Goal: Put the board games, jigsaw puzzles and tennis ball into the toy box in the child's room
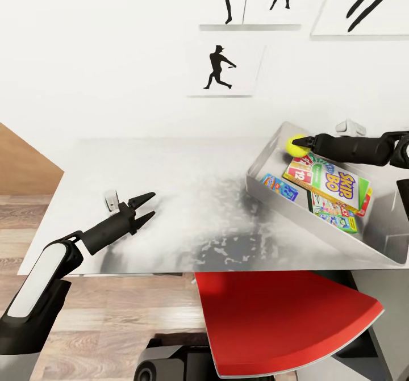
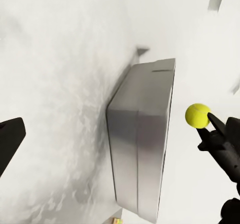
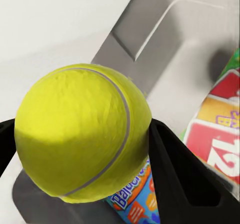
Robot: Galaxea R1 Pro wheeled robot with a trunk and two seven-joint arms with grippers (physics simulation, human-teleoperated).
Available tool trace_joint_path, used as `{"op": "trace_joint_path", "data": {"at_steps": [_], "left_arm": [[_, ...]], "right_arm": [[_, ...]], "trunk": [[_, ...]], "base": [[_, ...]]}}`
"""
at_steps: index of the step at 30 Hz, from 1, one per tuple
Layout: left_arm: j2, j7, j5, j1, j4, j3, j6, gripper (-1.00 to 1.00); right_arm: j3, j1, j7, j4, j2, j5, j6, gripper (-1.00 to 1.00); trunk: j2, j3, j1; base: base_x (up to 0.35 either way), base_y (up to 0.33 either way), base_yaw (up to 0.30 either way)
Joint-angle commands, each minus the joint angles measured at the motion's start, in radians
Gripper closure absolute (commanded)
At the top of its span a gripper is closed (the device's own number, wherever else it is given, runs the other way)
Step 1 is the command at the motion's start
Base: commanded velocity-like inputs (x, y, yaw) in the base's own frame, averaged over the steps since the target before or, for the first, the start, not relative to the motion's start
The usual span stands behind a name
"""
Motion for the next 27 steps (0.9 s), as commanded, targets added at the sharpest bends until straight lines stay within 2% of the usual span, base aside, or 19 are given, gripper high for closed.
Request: {"op": "trace_joint_path", "data": {"at_steps": [1,4,7,12,14,19,20,21,27], "left_arm": [[0.001,0.007,0.010,-0.001,-0.001,-0.001,0.001,-1.00],[0.001,0.007,0.010,-0.001,-0.001,-0.001,0.001,-1.00],[0.001,0.007,0.010,-0.001,-0.001,-0.001,0.001,-1.00],[0.001,0.007,0.010,-0.001,-0.001,0.000,0.001,-1.00],[0.001,0.007,0.010,-0.001,-0.001,0.000,0.001,-1.00],[0.001,0.007,0.010,-0.001,-0.001,0.001,0.001,-1.00],[0.001,0.007,0.010,-0.001,-0.001,0.001,0.001,-1.00],[0.001,0.007,0.010,-0.001,-0.001,0.001,0.001,-1.00],[0.001,0.007,0.010,-0.001,-0.001,0.001,0.001,-1.00]], "right_arm": [[0.002,-0.001,-0.013,0.000,-0.001,-0.013,0.001,1.00],[0.002,0.003,-0.008,0.021,0.007,0.019,0.001,1.00],[0.003,0.008,-0.006,0.039,0.018,0.032,-0.004,1.00],[0.005,0.015,-0.001,0.098,0.060,0.059,-0.019,1.00],[0.005,0.015,-0.001,0.113,0.069,0.069,-0.021,1.00],[0.006,0.012,0.006,0.202,0.118,0.145,-0.039,1.00],[0.006,0.012,0.006,0.202,0.118,0.145,-0.039,1.00],[0.006,0.010,0.012,0.222,0.128,0.162,-0.047,1.00],[0.004,0.002,0.113,0.311,0.180,0.252,-0.086,1.00]], "trunk": [[-0.002,-0.001,0.001],[-0.002,-0.001,0.001],[-0.002,-0.001,0.001],[-0.002,-0.001,0.001],[-0.002,-0.001,0.001],[-0.002,-0.001,0.001],[-0.002,-0.001,0.001],[-0.002,-0.001,0.001],[-0.002,-0.001,0.001]], "base": [[0.000,0.000,0.000],[0.000,0.000,0.000],[0.000,0.000,0.000],[0.000,0.000,0.000],[0.000,0.000,0.000],[0.000,0.000,0.000],[0.000,0.000,0.000],[0.000,0.000,0.000],[0.000,0.000,0.000]]}}
